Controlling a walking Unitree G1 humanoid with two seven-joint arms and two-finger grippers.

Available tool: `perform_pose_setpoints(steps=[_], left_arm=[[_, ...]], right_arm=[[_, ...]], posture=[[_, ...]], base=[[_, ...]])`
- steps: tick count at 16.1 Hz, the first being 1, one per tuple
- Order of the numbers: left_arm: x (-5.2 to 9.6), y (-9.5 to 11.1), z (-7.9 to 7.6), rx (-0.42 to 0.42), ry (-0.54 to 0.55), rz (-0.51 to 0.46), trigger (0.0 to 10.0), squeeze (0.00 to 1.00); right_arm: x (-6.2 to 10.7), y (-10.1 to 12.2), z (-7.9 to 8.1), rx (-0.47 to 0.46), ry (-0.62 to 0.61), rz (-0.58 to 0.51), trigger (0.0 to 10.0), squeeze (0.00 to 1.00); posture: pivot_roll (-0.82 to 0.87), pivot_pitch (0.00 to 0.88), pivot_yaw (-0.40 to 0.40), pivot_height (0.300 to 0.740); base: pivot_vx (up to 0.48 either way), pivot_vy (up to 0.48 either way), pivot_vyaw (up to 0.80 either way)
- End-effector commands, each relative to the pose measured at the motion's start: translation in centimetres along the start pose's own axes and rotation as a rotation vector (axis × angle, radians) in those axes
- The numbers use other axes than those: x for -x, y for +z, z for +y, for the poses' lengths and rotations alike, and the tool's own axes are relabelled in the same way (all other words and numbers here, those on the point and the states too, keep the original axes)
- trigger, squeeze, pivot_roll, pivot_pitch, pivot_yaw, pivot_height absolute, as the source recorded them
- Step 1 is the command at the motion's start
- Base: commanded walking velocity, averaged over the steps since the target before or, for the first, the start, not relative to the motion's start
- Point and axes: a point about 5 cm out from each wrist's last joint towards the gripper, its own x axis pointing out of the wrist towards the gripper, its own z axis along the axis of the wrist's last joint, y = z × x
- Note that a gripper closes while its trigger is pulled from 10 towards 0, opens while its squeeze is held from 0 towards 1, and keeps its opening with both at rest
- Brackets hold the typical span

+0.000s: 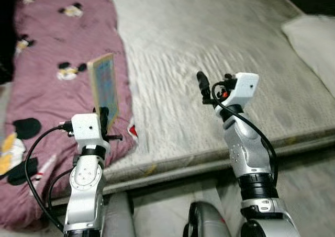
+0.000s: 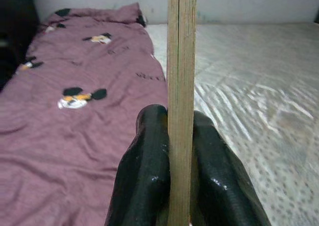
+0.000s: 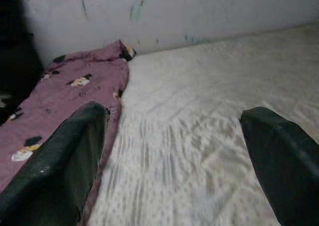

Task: Clean up the room

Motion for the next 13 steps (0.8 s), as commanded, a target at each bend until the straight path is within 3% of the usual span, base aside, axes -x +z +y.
perform_pose_setpoints(steps=[1,6,11,13], left_arm=[[0.00,0.36,-0.03,-0.008,0.001,-0.019,10.0,0.00],[0.00,0.17,-0.05,-0.008,-0.004,-0.011,10.0,0.00],[0.15,-0.34,-0.13,-0.020,0.002,0.010,10.0,0.00],[-0.03,-0.15,-0.13,-0.082,-0.001,-0.006,10.0,0.00]], right_arm=[[0.15,-0.02,-0.03,0.017,0.010,-0.009,10.0,0.00],[-0.06,0.21,-0.25,0.022,0.003,-0.021,10.0,0.00],[-0.02,0.13,-0.55,0.035,-0.004,-0.022,10.0,0.00],[-0.06,0.12,-0.56,0.042,-0.006,-0.022,10.0,0.00]], posture=[[0.02,0.061,-0.024,0.694],[0.02,0.057,-0.024,0.739],[0.02,0.054,-0.025,0.740],[0.02,0.051,-0.024,0.740]], base=[[0.000,0.000,0.00],[0.000,0.000,0.00],[0.000,0.000,0.00],[0.000,0.000,0.00]])
